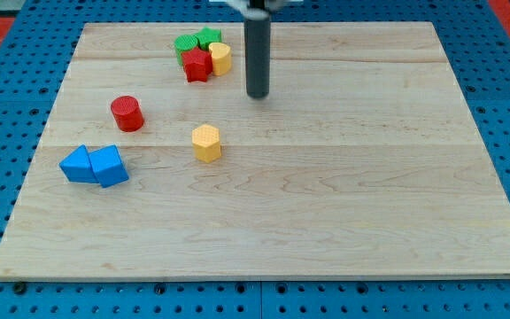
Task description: Push the yellow hexagon into the red star
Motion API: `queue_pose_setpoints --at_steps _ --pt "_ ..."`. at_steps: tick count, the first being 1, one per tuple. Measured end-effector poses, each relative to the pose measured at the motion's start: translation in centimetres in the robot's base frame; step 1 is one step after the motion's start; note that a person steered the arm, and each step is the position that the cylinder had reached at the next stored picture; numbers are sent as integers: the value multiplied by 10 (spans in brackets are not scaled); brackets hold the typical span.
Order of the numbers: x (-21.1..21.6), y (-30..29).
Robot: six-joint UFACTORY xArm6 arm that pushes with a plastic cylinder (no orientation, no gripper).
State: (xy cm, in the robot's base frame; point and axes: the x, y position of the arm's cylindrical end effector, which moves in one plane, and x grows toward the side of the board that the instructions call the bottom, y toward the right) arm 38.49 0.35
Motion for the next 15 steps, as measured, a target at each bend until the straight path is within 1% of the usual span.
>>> queue_pose_setpoints --at_steps 1,2,3,4,5,7,8,9,10,11,12,13,14,15 --pt "90 0" --pt "79 -39" --pt "11 -109" --pt "17 -116" --pt "34 -148" --pt "36 -216" --pt "43 -260" --pt "14 -263" --pt "-17 -194" --pt "-44 -151" --pt "-20 -185" --pt "-54 -206" --pt "-61 -180" --pt "-61 -168"
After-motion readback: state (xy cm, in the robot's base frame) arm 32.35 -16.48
